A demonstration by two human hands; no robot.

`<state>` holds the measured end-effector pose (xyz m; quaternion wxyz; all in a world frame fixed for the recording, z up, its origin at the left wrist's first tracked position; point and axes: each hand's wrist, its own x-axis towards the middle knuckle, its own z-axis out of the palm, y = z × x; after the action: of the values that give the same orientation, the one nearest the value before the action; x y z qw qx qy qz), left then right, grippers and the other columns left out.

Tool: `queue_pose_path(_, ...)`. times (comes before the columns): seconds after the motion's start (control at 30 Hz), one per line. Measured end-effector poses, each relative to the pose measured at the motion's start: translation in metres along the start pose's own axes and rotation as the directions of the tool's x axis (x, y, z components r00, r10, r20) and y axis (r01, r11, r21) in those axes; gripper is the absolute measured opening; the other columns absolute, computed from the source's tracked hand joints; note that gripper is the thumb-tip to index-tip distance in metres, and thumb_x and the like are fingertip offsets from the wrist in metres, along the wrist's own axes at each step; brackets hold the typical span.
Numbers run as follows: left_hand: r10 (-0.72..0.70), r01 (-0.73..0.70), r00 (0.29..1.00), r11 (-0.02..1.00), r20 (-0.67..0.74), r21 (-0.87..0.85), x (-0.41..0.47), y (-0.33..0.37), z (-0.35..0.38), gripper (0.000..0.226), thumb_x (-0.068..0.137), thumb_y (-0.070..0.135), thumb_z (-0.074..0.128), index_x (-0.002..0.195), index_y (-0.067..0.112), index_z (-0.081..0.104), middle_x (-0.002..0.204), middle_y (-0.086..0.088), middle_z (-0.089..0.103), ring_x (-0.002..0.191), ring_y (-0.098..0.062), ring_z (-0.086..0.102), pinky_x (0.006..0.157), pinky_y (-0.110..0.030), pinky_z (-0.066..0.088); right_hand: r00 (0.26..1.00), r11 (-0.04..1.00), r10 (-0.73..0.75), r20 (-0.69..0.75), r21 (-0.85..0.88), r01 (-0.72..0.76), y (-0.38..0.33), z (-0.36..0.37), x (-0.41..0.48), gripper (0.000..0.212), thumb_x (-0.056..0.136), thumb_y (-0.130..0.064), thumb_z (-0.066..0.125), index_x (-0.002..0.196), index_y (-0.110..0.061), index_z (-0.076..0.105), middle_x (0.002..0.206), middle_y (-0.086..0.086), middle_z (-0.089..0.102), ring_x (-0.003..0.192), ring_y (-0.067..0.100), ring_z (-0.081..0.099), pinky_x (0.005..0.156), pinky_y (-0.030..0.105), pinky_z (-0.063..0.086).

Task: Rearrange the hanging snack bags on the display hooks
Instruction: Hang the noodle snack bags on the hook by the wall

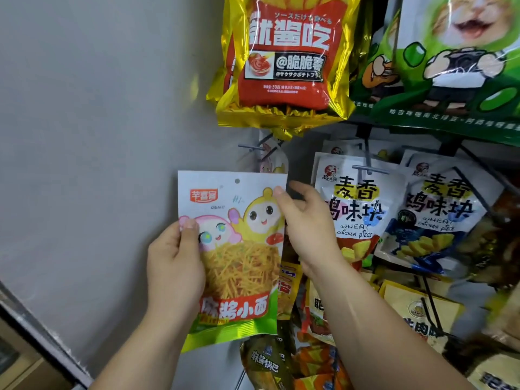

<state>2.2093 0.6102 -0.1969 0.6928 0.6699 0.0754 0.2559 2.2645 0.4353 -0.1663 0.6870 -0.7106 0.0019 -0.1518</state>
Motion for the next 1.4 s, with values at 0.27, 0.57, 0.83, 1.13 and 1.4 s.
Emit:
queue_pose_path(0.27,-0.06,0.065,0.995,0.996,0.076,-0.06,0.051,-0.003,0.038,0.041,0.103,0.04,0.05,0.088,0.012,0.075,0.09,-0.02,0.078,0.077,-0.022,0.067,0.078,-0.042,0.052,0.992,0.999,-0.011,-0.129,0.03,0.015,-0.005,-0.006,0.019,0.038,0.102,-0.022,0.065,0.071,-0.008,0.047,0.071,0.014,0.044,0.061,0.021,0.048,0.042,0.017,0.041)
queue_pose_path(0.57,-0.142,0.148,0.985,0.987,0.096,-0.062,0.063,-0.004,0.053,0.039,0.105,0.038,0.051,0.093,0.012,0.077,0.091,-0.01,0.081,0.097,-0.038,0.076,0.091,-0.064,0.058,0.987,0.998,-0.06,-0.152,-0.006,0.059,-0.005,-0.008,0.031,0.039,0.102,-0.021,0.065,0.071,-0.007,0.045,0.071,0.016,0.041,0.064,0.024,0.042,0.039,0.015,0.035)
queue_pose_path(0.83,-0.196,0.206,0.977,0.972,0.086,-0.116,0.066,0.0,0.06,0.036,0.108,0.029,0.051,0.094,0.006,0.075,0.093,-0.014,0.08,0.099,-0.039,0.076,0.092,-0.06,0.058,0.983,0.997,-0.068,-0.17,-0.038,0.062,-0.008,-0.008,0.034,0.039,0.1,-0.021,0.066,0.069,-0.007,0.047,0.064,0.014,0.036,0.051,0.014,0.041,0.044,0.02,0.035)
queue_pose_path(1.13,-0.232,0.239,0.971,0.955,0.057,-0.174,0.06,0.002,0.056,0.032,0.106,0.019,0.052,0.087,0.004,0.073,0.082,-0.011,0.079,0.072,-0.023,0.073,0.074,-0.04,0.057,0.98,0.992,-0.124,-0.157,-0.019,0.123,-0.007,-0.002,0.038,0.044,0.093,-0.024,0.071,0.065,0.001,0.047,0.064,0.017,0.041,0.062,0.022,0.041,0.062,0.034,0.032)
queue_pose_path(1.4,-0.248,0.255,0.967,0.955,0.063,-0.154,0.064,0.004,0.057,0.03,0.104,0.017,0.053,0.091,0.003,0.076,0.089,-0.014,0.081,0.089,-0.036,0.077,0.087,-0.056,0.06,0.981,0.996,-0.086,-0.176,-0.001,0.087,-0.007,0.001,0.041,0.06,0.094,-0.029,0.075,0.052,-0.02,0.033,0.042,-0.011,0.03,0.045,0.013,0.034,0.057,0.034,0.03)
